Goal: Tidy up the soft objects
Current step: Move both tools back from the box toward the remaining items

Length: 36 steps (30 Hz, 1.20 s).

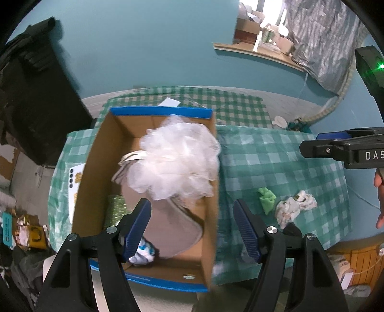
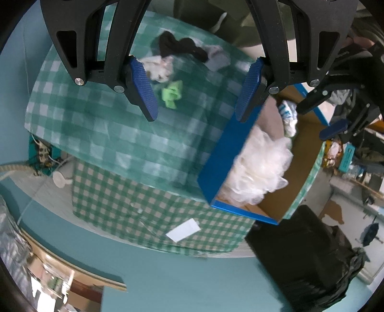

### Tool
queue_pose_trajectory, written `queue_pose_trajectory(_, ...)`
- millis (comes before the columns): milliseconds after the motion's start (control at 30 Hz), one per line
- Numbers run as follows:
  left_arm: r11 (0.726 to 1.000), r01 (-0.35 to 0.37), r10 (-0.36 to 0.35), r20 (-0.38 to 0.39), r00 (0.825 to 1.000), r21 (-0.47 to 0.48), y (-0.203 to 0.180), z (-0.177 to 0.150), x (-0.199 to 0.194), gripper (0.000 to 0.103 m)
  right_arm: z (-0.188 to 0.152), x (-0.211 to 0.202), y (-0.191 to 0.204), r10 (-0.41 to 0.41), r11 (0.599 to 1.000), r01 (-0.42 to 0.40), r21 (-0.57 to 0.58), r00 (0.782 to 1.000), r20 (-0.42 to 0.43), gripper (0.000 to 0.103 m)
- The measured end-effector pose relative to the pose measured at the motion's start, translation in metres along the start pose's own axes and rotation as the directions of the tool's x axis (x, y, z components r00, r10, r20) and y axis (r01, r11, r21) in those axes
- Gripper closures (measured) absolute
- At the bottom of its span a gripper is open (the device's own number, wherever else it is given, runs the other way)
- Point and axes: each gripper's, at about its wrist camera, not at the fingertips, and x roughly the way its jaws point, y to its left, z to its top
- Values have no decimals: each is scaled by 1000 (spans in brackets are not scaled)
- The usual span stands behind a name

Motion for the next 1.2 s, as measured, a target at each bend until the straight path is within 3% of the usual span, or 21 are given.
queue_pose_trajectory(700, 995, 25, -20, -52, 998, 93, -70, -2, 19, 28, -50, -6, -90, -39, 996, 43, 81, 998, -49, 33)
queue_pose_trajectory(1200, 999, 5, 2, -138, 990, 48, -92, -27, 42, 28, -71, 15, -108, -6, 1000, 4, -12, 995, -101, 33)
